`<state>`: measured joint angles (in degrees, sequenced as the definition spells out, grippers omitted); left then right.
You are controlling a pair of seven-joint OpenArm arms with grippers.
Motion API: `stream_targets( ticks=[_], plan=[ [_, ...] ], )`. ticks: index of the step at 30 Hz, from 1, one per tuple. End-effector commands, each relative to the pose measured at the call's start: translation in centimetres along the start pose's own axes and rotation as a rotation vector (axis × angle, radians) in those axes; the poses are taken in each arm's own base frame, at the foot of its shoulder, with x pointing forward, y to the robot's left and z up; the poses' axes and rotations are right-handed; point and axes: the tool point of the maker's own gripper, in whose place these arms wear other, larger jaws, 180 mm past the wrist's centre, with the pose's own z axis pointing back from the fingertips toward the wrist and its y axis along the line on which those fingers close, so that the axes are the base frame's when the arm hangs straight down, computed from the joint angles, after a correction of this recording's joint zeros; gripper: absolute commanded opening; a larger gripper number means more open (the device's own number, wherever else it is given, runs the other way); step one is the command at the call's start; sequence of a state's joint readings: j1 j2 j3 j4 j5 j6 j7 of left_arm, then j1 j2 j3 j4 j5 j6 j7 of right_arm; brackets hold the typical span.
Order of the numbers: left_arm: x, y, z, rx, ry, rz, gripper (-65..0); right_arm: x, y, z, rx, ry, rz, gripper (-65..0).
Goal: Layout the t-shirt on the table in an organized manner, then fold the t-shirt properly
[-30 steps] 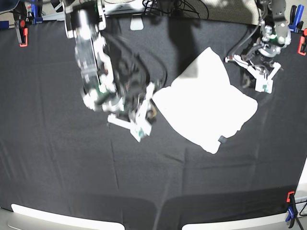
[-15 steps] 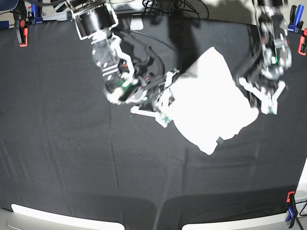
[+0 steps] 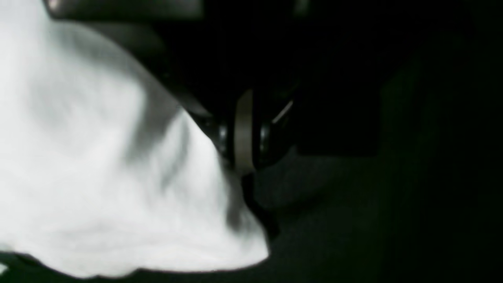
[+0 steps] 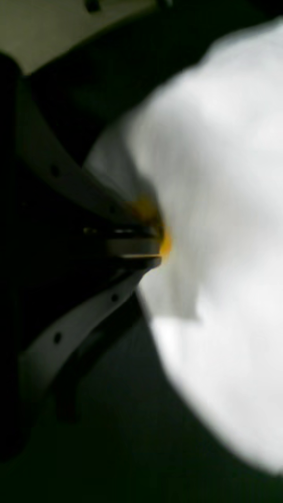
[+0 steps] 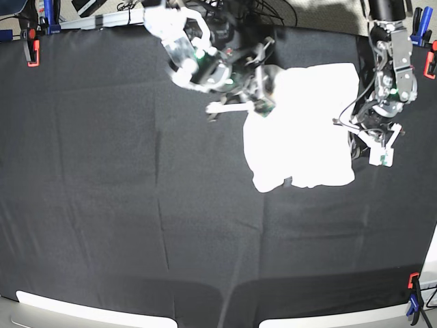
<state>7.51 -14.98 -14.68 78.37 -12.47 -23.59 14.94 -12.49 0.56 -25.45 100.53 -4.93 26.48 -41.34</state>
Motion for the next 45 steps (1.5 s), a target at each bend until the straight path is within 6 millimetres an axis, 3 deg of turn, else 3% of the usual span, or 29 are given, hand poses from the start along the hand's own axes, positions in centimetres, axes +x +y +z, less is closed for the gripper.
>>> stream_targets(
  ticks=[1,9,20,32,45],
  plan=[
    [2.3,0.3,0.8,-0.003,-0.079,-0.025,-65.0,1.4,-0.5,0.8,-0.021,-0.058,-0.003,-65.0],
    [3.7,-1.8,7.9,-0.023,-0.134,-0.125,-65.0,1.3,-3.3,6.3,-0.130,-0.151,-0.144,-65.0],
    [1.5,-4.4,15.0,-0.049,-0.051,-0.159,-65.0,-2.6,-5.7,14.4,-0.295,-0.132,-0.325,-65.0],
    [-3.2,-5.9,18.7,-0.055,0.120,-0.100,-65.0,-9.2,-3.4,18.9,-0.229,0.037,-0.450,-65.0],
    [-6.7,-6.7,20.3,-0.040,0.263,-0.028,-65.0,-12.8,-2.0,20.5,-0.186,0.202,-0.479,-65.0]
  ],
)
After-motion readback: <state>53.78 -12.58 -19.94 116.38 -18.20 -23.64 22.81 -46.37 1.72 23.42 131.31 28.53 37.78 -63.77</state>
